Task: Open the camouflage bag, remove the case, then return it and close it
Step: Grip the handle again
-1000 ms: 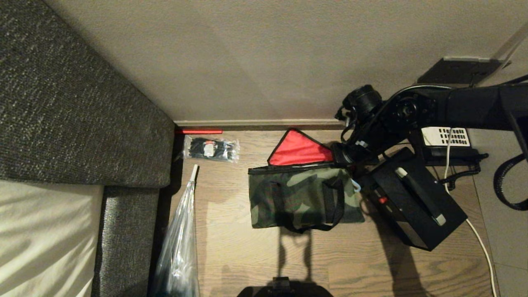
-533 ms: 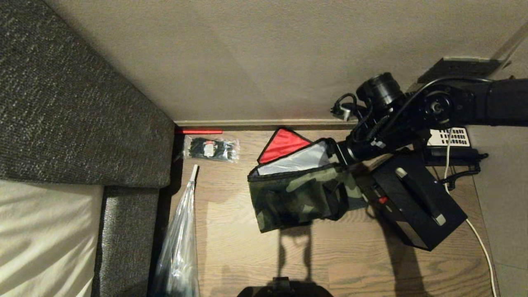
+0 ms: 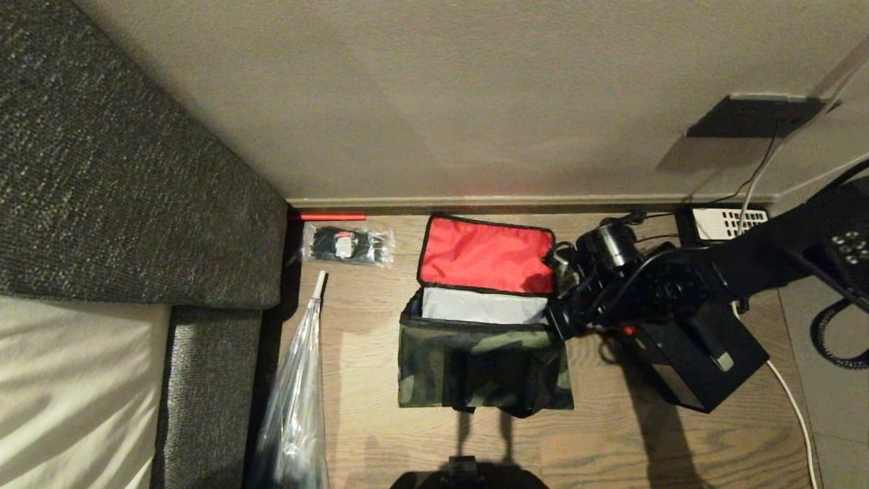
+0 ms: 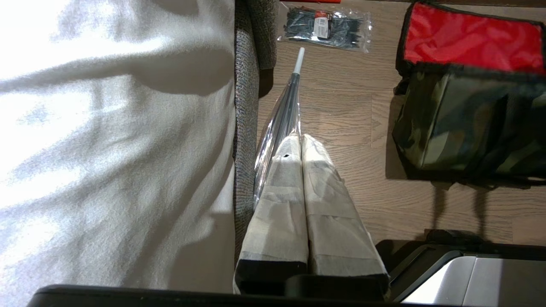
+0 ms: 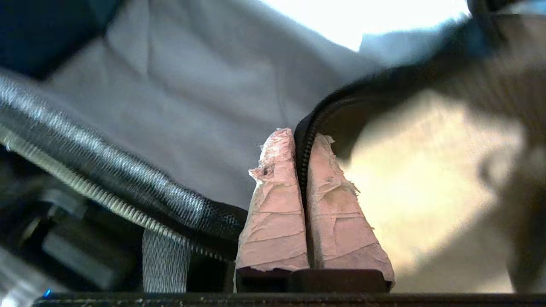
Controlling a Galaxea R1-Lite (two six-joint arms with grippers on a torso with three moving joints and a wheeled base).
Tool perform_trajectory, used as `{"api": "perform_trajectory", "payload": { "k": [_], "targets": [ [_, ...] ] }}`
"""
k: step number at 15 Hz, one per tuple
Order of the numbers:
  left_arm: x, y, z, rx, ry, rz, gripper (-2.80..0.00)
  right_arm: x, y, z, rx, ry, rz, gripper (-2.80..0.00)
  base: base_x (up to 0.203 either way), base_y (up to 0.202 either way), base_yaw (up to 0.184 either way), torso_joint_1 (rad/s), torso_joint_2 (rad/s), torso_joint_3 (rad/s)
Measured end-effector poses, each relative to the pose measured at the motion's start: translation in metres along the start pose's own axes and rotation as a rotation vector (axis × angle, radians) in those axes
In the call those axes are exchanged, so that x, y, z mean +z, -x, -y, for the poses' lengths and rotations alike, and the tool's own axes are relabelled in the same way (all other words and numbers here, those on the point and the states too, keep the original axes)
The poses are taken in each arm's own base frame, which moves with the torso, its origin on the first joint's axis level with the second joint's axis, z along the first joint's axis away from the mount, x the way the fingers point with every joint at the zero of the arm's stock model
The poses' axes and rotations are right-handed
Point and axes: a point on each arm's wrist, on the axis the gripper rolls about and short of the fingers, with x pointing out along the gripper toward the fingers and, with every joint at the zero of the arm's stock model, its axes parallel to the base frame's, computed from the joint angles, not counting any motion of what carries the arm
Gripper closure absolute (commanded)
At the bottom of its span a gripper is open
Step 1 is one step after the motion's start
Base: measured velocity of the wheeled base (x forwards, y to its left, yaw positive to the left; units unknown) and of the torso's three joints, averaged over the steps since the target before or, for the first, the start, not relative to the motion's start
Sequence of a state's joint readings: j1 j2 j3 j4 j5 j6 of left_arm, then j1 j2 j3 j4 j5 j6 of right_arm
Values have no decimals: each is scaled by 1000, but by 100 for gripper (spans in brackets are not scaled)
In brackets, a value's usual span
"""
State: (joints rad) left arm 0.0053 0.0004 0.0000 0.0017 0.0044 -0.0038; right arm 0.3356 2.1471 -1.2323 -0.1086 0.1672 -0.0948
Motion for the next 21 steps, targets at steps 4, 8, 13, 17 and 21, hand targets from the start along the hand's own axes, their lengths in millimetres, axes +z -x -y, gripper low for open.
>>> {"api": "perform_trajectory", "payload": {
  "k": [4, 8, 13, 17, 21],
  "targets": [
    [0, 0, 0, 0, 0, 0, 0, -31, -26, 3, 0, 0, -53, 0, 0, 0, 0, 0, 0, 0],
    [0, 0, 0, 1, 0, 0, 0, -29, -31, 5, -4, 4, -50, 0, 0, 0, 0, 0, 0, 0],
    [0, 0, 0, -1, 0, 0, 0, -51, -29, 8, 0, 158, -119, 0, 0, 0, 0, 0, 0, 0],
    [0, 0, 0, 1, 0, 0, 0, -72, -35, -1, 21, 233, -129, 0, 0, 0, 0, 0, 0, 0],
    [0, 0, 0, 0, 0, 0, 0, -94, -44, -24, 67, 325, -172, 0, 0, 0, 0, 0, 0, 0]
  ]
}}
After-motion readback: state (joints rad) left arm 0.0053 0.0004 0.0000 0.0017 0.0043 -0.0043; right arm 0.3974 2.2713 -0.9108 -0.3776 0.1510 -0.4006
